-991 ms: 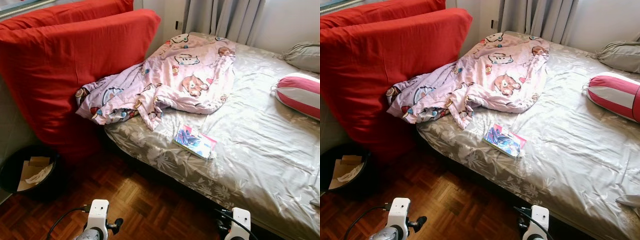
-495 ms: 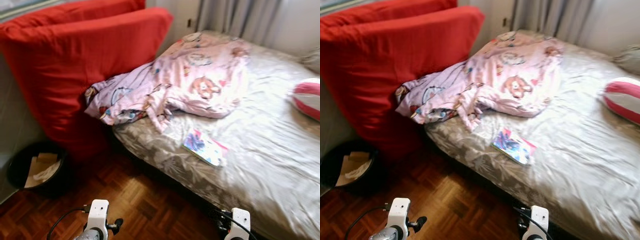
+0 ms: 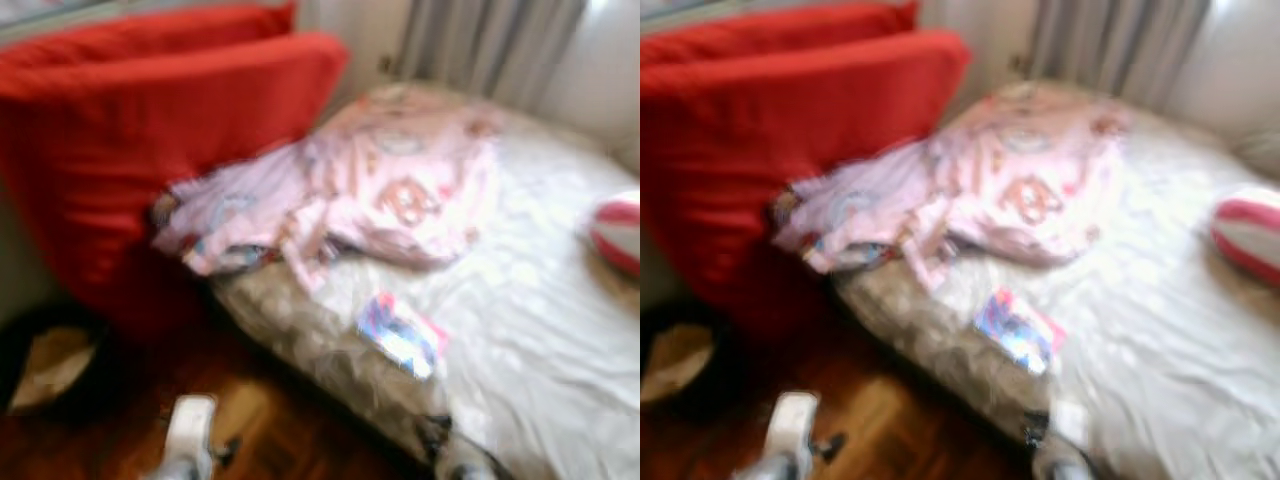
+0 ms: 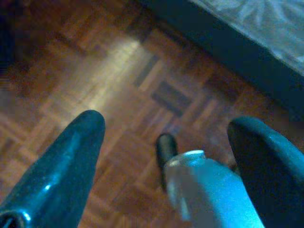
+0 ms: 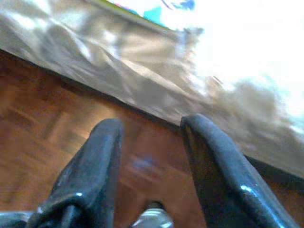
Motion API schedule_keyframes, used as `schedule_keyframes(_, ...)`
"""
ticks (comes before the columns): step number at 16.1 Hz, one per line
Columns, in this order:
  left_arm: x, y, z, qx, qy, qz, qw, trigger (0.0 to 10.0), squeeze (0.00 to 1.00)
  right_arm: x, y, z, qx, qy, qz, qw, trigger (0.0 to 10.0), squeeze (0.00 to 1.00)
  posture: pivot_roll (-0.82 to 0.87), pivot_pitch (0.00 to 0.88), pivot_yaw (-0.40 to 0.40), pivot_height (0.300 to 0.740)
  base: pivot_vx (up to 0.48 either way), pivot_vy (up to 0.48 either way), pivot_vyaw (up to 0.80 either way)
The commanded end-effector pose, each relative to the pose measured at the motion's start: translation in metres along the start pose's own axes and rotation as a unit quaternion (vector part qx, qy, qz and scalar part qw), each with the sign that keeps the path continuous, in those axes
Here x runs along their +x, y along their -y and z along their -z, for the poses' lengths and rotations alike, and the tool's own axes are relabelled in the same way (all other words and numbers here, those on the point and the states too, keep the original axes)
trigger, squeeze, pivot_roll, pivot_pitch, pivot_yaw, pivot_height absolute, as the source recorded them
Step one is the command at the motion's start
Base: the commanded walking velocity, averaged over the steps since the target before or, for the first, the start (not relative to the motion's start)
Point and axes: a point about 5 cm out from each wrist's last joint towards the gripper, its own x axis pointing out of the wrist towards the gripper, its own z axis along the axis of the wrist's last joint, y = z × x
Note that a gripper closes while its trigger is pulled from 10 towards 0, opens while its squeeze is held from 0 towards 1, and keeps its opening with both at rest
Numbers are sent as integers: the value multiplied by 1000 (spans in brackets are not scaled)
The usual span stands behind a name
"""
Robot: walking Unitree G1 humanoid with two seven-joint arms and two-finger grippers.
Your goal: Clean up the room
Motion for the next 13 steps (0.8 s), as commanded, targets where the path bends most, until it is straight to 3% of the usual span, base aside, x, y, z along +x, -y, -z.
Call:
schedule_keyframes(1,3,9,-11,3,18,14,1000,10000,0,-6,15,11,3,-17,22,1000,10000,0,-9,104,-51,740,326,0,0)
schedule_keyframes(5,6,11,-29,6,51,15,999,10000,0,-3,12,-1,2,11,19,1000,10000,0,-10,106,-47,740,225,0,0)
schedule_keyframes(9,8,13,-68,13,135,21,991,10000,0,6,-7,-46,-21,106,-21,994,10000,0,-10,111,-41,740,0,0,0)
schedule_keyframes(10,6,11,-89,9,190,19,982,10000,0,8,-18,-77,-22,179,-27,983,10000,0,-15,106,-32,740,0,0,0)
schedule_keyframes(13,-1,8,-117,6,276,20,961,10000,0,1,-29,-112,-65,282,-25,957,10000,0,-14,96,-27,740,0,0,0)
